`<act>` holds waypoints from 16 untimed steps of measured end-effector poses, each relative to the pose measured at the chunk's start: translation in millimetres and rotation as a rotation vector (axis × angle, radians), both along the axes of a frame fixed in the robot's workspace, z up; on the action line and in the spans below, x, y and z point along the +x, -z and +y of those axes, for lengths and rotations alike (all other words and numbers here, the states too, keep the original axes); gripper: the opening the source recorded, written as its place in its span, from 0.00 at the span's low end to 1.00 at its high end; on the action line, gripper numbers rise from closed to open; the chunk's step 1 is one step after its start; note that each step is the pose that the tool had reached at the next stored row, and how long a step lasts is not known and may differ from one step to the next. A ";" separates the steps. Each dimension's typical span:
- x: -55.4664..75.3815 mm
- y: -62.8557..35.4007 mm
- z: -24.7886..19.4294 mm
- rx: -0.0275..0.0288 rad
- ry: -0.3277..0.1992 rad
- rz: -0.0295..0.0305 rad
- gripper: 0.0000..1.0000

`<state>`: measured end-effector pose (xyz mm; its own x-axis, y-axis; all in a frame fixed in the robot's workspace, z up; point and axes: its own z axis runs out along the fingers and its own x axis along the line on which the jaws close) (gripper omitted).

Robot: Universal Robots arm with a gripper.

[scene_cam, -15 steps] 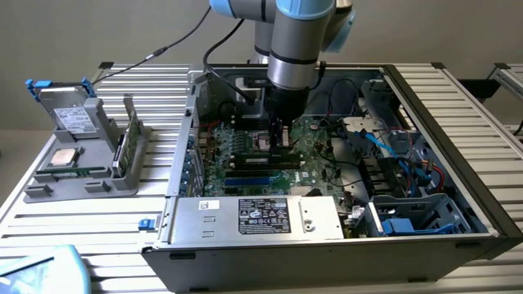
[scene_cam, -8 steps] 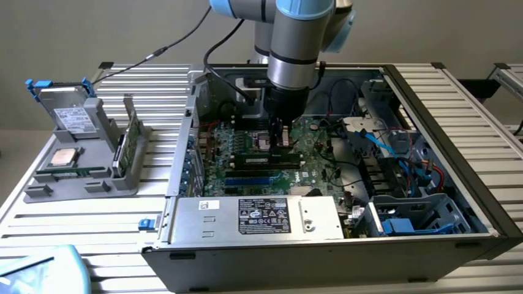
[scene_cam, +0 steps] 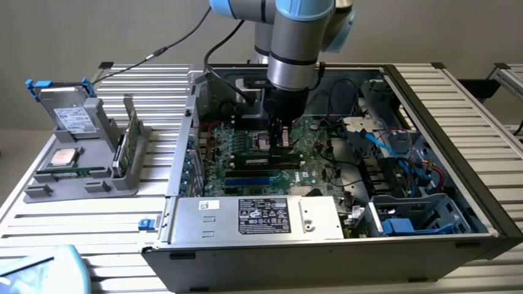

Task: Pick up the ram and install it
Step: 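Insert the ram into the slot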

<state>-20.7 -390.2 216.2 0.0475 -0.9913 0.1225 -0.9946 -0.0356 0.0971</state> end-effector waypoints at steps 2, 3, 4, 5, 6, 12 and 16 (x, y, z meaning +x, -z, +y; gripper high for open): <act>0.0 0.3 0.0 0.0001 0.000 -0.0001 0.14; 0.0 0.4 0.0 0.0001 0.000 -0.0001 0.14; 0.0 0.5 0.1 0.0001 0.000 -0.0001 0.14; 0.0 0.6 0.1 0.0002 0.000 -0.0001 0.14; 0.0 0.6 0.2 0.0002 0.000 -0.0001 0.14; 0.0 0.9 0.5 0.0000 0.000 0.0000 0.14; 0.0 2.6 0.5 0.0003 0.000 0.0000 0.14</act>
